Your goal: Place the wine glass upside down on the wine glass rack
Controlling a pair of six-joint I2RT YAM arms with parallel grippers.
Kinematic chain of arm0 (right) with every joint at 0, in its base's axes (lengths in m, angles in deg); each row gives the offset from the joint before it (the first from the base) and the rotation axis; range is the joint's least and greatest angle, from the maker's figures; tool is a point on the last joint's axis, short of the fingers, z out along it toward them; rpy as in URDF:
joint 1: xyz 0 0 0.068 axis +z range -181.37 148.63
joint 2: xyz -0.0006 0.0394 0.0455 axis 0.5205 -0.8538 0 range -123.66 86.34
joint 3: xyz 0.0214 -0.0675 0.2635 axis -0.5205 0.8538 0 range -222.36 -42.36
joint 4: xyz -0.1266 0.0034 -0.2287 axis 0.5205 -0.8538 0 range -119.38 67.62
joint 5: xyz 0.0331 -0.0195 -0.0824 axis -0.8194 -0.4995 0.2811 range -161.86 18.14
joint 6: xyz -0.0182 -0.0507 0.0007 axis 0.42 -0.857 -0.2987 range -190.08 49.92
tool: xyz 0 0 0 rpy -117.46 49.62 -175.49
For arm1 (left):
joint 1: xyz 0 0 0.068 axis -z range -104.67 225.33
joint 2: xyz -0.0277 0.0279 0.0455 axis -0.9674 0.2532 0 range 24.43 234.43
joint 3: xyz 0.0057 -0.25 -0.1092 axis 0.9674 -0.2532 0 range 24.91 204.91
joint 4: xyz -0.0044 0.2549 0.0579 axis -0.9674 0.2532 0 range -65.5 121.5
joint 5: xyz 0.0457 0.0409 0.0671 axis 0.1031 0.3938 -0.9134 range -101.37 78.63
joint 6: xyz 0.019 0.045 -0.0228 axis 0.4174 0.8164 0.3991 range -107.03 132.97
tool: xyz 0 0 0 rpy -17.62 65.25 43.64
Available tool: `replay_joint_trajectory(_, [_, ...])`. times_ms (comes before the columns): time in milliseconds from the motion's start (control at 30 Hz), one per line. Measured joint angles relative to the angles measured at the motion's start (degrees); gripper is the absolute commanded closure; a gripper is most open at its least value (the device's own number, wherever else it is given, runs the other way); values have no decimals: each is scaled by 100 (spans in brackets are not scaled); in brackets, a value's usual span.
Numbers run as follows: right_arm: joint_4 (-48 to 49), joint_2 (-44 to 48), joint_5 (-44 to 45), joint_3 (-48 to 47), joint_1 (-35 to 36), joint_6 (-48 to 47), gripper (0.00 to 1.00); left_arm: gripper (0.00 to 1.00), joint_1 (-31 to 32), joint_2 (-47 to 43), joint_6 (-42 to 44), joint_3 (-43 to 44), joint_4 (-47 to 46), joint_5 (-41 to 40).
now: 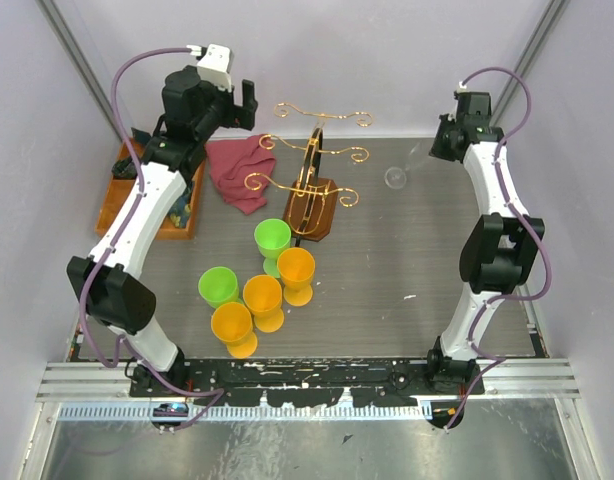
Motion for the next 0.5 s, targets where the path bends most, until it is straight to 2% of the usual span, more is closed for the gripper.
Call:
replay_joint_trajectory(200, [-289,0,238,-511,0,-175,99,2,0,72,-313,192,13,343])
replay_joint_trajectory(333, [-328,190,487,-824,0,-310,99,2,0,68,-984,293,-223,612])
replay_joint_trajectory(400, [-166,535,529,-678,0,-348,99,2,0,66,-1445,293,-426,691])
replay_joint_trajectory(433, [238,1095,520,-245,0,-334,99,1,0,66,-1751,293,-533,715])
replay_joint_trajectory(467, [271,1163,518,-203,0,-337,99,0,-11,66,-2033,295,-612,743])
replay_joint_trajectory(500, [754,1604,479,210,4,-317,99,1,-33,66,-2363,334,-623,796])
